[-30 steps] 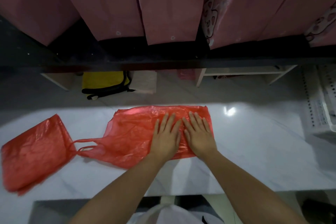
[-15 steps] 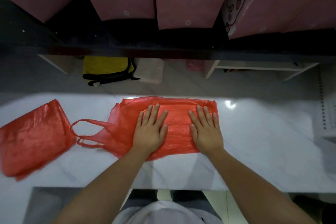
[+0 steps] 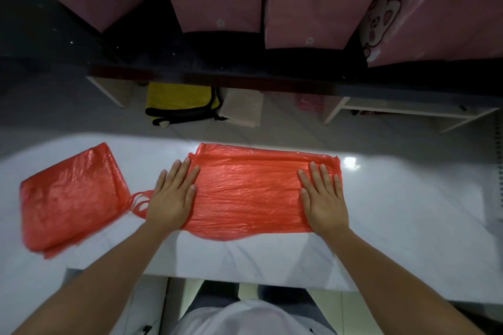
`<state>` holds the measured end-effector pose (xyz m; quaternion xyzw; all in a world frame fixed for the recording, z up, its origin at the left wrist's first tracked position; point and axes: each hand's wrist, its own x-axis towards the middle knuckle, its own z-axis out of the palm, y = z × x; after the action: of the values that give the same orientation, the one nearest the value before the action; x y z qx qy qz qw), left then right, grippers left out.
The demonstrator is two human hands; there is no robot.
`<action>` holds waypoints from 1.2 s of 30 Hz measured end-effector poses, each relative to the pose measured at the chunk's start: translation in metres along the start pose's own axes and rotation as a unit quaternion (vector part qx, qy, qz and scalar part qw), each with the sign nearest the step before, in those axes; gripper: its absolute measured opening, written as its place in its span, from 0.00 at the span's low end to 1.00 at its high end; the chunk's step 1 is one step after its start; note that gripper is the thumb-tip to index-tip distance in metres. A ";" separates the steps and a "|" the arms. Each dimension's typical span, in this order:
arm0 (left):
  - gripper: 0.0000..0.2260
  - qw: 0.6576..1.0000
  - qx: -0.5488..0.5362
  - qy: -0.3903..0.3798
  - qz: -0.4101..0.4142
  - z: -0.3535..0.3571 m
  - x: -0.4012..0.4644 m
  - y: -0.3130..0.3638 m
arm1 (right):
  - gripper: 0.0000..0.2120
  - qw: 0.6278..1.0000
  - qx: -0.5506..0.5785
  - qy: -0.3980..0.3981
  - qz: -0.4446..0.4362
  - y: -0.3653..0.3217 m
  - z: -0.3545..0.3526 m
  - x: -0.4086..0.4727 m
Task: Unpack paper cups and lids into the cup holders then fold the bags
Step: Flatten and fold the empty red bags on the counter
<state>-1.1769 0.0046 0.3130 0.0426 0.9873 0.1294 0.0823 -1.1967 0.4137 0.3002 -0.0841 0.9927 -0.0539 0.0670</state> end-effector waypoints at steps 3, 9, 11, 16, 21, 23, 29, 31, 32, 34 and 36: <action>0.25 1.000 -0.003 -0.010 0.005 -0.004 0.000 0.001 | 0.26 1.000 0.001 -0.014 0.000 -0.002 -0.005 0.000; 0.25 0.999 0.016 0.047 0.008 -0.019 0.009 0.046 | 0.26 0.998 0.055 -0.003 -0.010 -0.010 -0.033 0.000; 0.24 0.996 0.024 0.056 0.060 -0.020 0.021 0.079 | 0.25 0.993 0.107 0.056 -0.016 -0.014 -0.046 0.003; 0.25 0.996 -0.009 0.014 0.083 -0.004 0.059 0.164 | 0.19 0.979 0.168 0.116 0.013 -0.030 -0.062 0.026; 0.25 0.998 0.007 -0.038 0.053 0.029 0.076 0.196 | 0.24 0.988 0.156 -0.018 -0.010 -0.044 -0.041 0.048; 0.25 0.998 0.018 -0.026 0.052 0.039 0.072 0.190 | 0.27 0.993 0.108 -0.054 -0.015 -0.043 -0.026 0.046; 0.23 0.998 0.019 0.029 0.043 0.040 0.069 0.151 | 0.25 0.998 0.063 -0.012 -0.001 -0.020 -0.014 0.037; 0.23 0.999 0.023 0.035 0.033 0.038 0.068 0.136 | 0.25 0.997 0.070 -0.009 0.008 -0.020 -0.013 0.036; 0.23 0.999 0.026 0.035 0.026 0.036 0.066 0.128 | 0.25 0.997 0.074 -0.005 0.011 -0.020 -0.013 0.035; 0.23 0.999 0.031 0.029 0.008 0.030 0.063 0.109 | 0.25 0.997 0.079 -0.005 0.012 -0.021 -0.014 0.035; 0.24 0.999 0.031 0.030 -0.002 0.024 0.058 0.090 | 0.28 0.998 0.065 -0.012 0.004 -0.021 -0.015 0.035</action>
<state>-1.2243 0.1033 0.3048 0.0391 0.9929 0.1000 0.0520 -1.2293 0.3888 0.3131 -0.0766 0.9865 -0.1171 0.0849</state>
